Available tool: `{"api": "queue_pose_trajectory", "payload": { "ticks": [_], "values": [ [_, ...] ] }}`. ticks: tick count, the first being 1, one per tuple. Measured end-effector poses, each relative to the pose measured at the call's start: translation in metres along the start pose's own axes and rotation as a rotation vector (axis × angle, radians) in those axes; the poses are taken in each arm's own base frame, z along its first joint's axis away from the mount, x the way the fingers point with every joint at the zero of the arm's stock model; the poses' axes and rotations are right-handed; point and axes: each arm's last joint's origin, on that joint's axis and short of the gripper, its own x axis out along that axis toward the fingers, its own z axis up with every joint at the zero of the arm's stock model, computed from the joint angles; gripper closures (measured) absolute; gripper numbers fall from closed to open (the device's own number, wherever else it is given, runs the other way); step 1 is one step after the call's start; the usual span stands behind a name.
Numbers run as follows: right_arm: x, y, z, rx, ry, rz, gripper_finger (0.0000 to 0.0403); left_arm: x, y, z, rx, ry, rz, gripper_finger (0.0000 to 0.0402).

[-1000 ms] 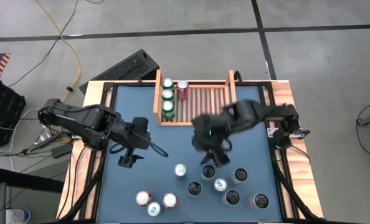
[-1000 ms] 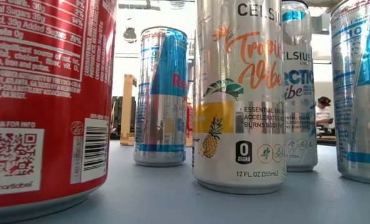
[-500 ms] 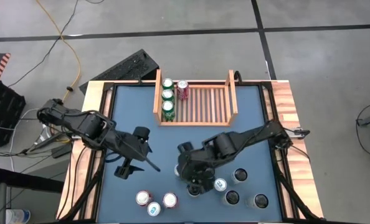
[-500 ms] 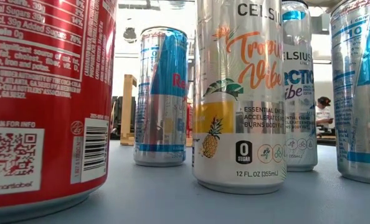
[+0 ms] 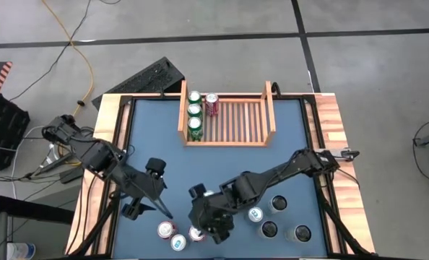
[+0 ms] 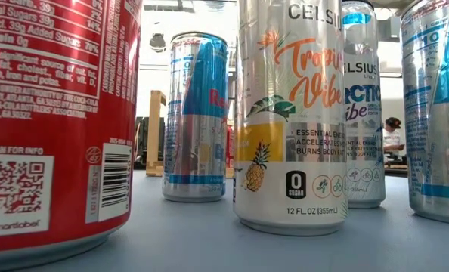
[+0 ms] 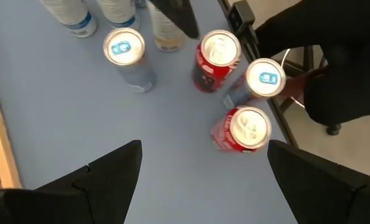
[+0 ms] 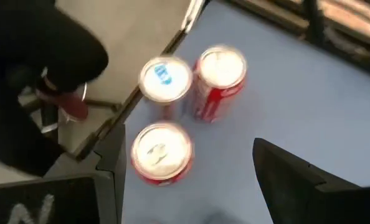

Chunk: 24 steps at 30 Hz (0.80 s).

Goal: Place canned beverage on shelf
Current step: Put the bottom middle left red soda can aligned with the red soda on the shelf

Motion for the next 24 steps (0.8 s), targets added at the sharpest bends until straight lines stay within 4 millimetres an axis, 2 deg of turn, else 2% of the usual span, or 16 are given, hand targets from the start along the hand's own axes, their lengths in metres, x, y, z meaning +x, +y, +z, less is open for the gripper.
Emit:
{"api": "queue_pose_trajectory", "payload": {
  "ticks": [4, 9, 19, 24],
  "values": [
    [0.008, 0.016, 0.005, 0.003, -0.044, 0.017, 0.0147, 0.000, -0.009, -0.002, -0.002, -0.005, 0.008, 0.0067],
    [0.015, 0.027, 0.004, 0.042, -0.043, 0.012, 0.0142, -0.001, -0.018, -0.004, -0.005, -0.020, 0.036, 0.0067],
    [0.040, 0.033, -0.005, 0.034, 0.007, -0.015, 0.0061, -0.003, -0.028, -0.006, 0.029, -0.046, 0.109, 0.0067],
    [0.040, 0.029, -0.005, 0.015, 0.015, -0.019, 0.0043, -0.003, -0.027, -0.006, 0.041, -0.048, 0.117, 0.0067]
  ]
}}
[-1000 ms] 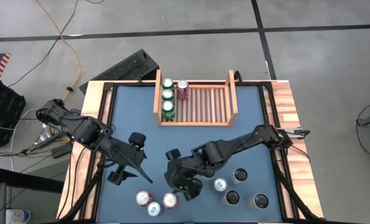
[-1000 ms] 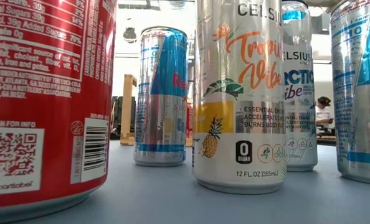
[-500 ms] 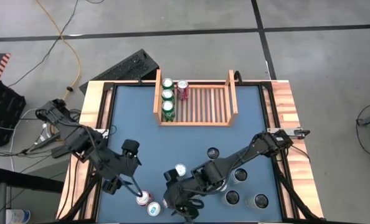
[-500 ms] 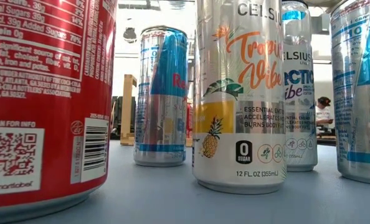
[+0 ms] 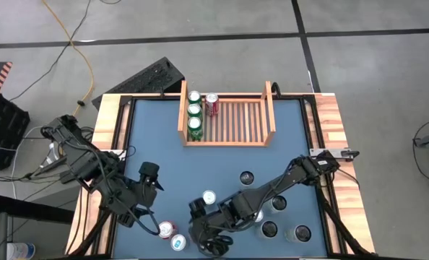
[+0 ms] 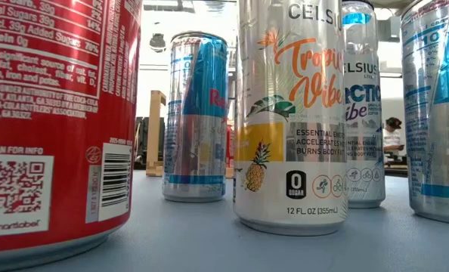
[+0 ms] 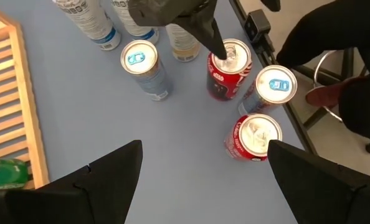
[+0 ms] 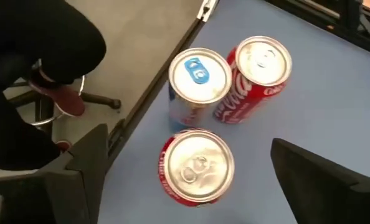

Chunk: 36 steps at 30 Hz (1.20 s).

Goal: Place canned beverage on shelf
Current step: Put the bottom middle left red soda can aligned with the red soda on the shelf

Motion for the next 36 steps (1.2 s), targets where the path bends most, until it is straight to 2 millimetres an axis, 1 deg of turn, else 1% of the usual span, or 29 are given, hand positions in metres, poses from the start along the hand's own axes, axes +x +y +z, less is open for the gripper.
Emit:
{"api": "queue_pose_trajectory", "payload": {
  "ticks": [7, 10, 15, 22, 27, 36],
  "values": [
    [0.001, -0.013, 0.000, 0.008, -0.005, -0.020, 0.0047, 0.000, 0.001, 0.000, 0.008, -0.006, 0.025, 0.0067],
    [0.009, -0.018, -0.002, 0.016, 0.001, -0.023, 0.0048, 0.000, 0.001, 0.000, 0.008, -0.004, 0.027, 0.0067],
    [0.032, -0.017, -0.013, 0.014, 0.052, 0.009, 0.0048, 0.000, 0.001, 0.000, 0.000, -0.003, 0.027, 0.0067],
    [0.031, -0.016, -0.013, 0.016, 0.054, 0.015, 0.0048, 0.000, 0.001, 0.000, -0.011, -0.004, 0.026, 0.0067],
    [0.031, -0.012, -0.013, 0.020, 0.051, 0.064, 0.0049, 0.000, 0.001, 0.000, -0.013, -0.003, 0.026, 0.0067],
    [0.047, -0.011, -0.021, 0.021, 0.087, 0.076, 0.0049, 0.000, 0.001, 0.000, -0.046, -0.005, 0.027, 0.0067]
  ]
}}
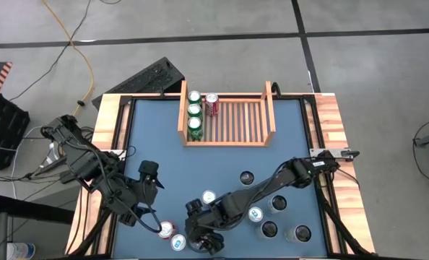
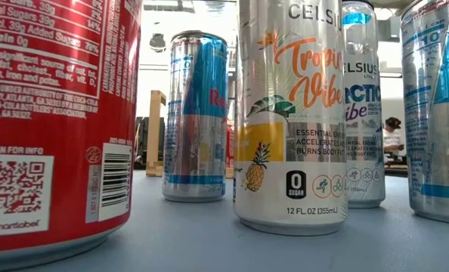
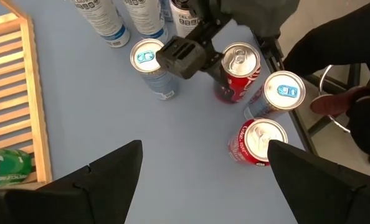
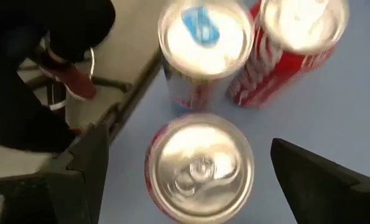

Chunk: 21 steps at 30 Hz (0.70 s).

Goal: Place canned beverage on shelf
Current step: Put the bottom middle left red soda can aligned with the red soda on the shelf

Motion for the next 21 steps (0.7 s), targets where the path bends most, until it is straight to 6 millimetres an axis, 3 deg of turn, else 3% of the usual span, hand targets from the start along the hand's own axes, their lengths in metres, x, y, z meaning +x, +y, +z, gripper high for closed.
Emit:
{"api": "queue_pose_trajectory", "payload": {
  "ticks": [12, 21],
  "values": [
    [0.0001, -0.0001, -0.0010, -0.007, 0.010, -0.003, 0.0051, 0.0000, 0.0000, 0.0000, -0.026, 0.000, -0.001, 0.0067],
    [0.0004, 0.0000, -0.0024, -0.010, 0.023, -0.003, 0.0082, -0.0001, 0.0000, 0.0000, -0.036, -0.001, -0.001, 0.0067]
  ]
}}
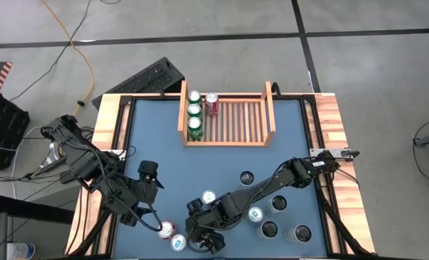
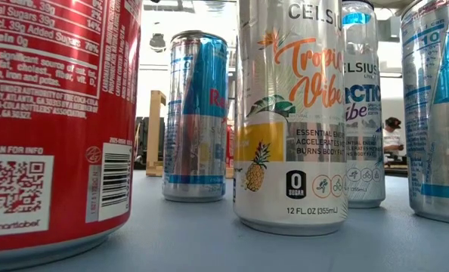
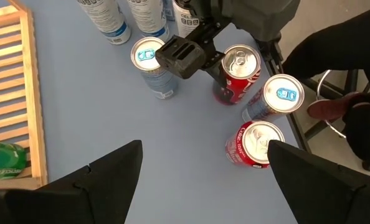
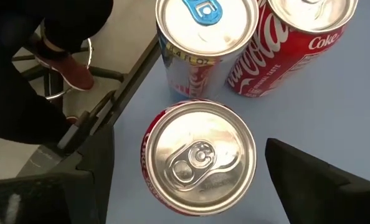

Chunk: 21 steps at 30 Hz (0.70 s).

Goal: Place canned beverage on shelf
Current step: Put the bottom middle left red soda can aligned with the red soda on the shelf

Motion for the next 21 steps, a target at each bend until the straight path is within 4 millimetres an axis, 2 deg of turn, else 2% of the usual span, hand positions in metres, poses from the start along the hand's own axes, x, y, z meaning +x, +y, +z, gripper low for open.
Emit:
{"api": "queue_pose_trajectory", "payload": {
  "ticks": [8, 14, 21],
  "values": [
    [0.032, 0.001, -0.014, -0.040, 0.082, -0.019, 0.0092, 0.000, 0.000, 0.000, 0.000, 0.001, -0.001, 0.0067],
    [0.026, 0.001, -0.012, -0.045, 0.080, -0.064, 0.0115, 0.000, 0.000, 0.000, 0.000, 0.002, 0.000, 0.0067],
    [0.021, 0.001, -0.008, -0.022, 0.050, -0.045, 0.0117, 0.000, 0.000, 0.000, -0.002, 0.001, 0.000, 0.0067]
  ]
}}
